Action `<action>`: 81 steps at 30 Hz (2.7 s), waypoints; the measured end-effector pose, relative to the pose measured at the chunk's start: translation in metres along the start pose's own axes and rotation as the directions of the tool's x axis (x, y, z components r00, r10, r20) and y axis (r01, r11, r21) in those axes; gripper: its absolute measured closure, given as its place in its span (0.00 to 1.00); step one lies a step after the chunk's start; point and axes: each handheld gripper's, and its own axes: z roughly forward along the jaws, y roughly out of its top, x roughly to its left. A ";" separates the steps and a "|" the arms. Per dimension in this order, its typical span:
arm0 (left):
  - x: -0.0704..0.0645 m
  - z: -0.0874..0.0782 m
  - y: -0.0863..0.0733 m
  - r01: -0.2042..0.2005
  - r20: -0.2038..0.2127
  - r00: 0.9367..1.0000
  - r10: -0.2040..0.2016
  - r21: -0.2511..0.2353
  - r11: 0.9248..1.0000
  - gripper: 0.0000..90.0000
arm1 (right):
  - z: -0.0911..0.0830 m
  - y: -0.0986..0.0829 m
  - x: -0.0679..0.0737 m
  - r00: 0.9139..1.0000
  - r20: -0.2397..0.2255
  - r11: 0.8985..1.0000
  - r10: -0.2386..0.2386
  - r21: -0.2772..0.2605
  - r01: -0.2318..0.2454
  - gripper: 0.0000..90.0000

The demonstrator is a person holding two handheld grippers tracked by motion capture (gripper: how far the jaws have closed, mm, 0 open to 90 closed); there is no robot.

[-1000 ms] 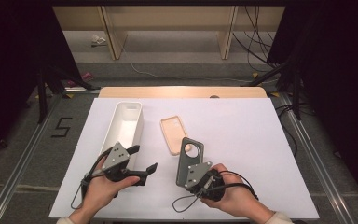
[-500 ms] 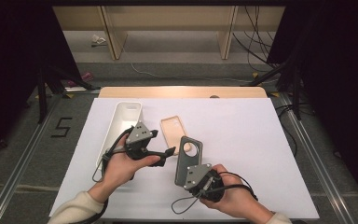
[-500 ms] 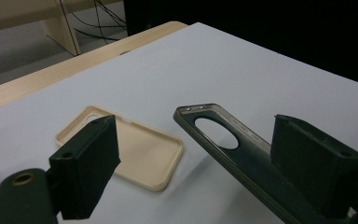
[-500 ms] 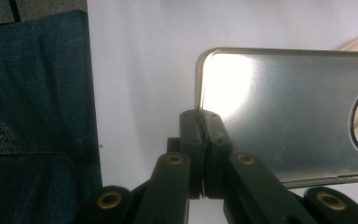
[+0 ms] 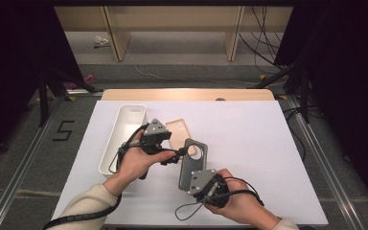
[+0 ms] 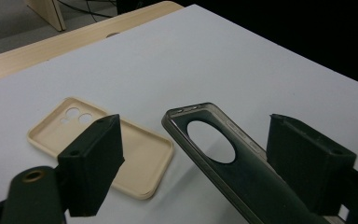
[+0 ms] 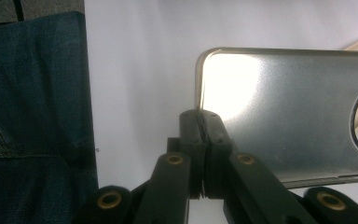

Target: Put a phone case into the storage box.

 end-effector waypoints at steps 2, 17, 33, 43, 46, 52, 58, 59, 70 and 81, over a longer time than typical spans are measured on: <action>0.001 0.003 0.001 0.013 0.002 1.000 -0.013 -0.001 1.000 0.25 | 0.000 0.000 0.000 1.000 0.000 1.000 -0.003 0.001 0.003 0.99; 0.011 0.031 -0.002 0.114 0.004 0.993 -0.116 0.146 0.983 0.38 | 0.002 0.004 0.002 1.000 0.010 1.000 -0.025 -0.001 0.025 0.99; 0.016 0.037 0.005 0.158 -0.006 0.987 -0.160 0.204 0.966 0.49 | 0.002 0.006 0.003 0.999 0.020 0.999 -0.029 -0.013 0.030 0.99; 0.019 0.039 0.008 0.199 0.005 0.979 -0.204 0.202 0.959 0.61 | 0.002 0.006 0.005 0.999 0.023 0.999 -0.040 -0.011 0.040 0.99; 0.019 0.040 0.009 0.205 0.003 0.978 -0.210 0.206 0.957 0.64 | 0.002 0.006 0.004 0.999 0.024 0.999 -0.042 -0.013 0.042 0.99; 0.021 0.040 0.011 0.221 0.004 0.974 -0.226 0.201 0.954 0.72 | 0.003 0.007 0.005 0.999 0.019 0.999 -0.051 -0.010 0.051 0.99; 0.017 0.038 0.016 0.239 0.014 0.969 -0.245 0.172 0.956 0.80 | 0.005 0.006 0.005 0.998 0.021 0.999 -0.053 -0.004 0.053 0.99; 0.016 0.037 0.016 0.243 0.017 0.968 -0.249 0.167 0.956 0.81 | 0.006 0.006 0.005 0.998 0.025 0.999 -0.053 -0.003 0.053 0.99; 0.002 0.028 0.026 0.232 0.061 0.969 -0.239 0.115 0.966 0.88 | 0.014 0.005 0.004 0.998 0.019 0.998 -0.060 0.025 0.060 0.99; -0.014 0.020 0.034 0.174 0.095 0.979 -0.179 0.058 0.983 0.91 | 0.016 0.004 0.001 0.998 0.033 0.998 -0.048 0.031 0.046 0.98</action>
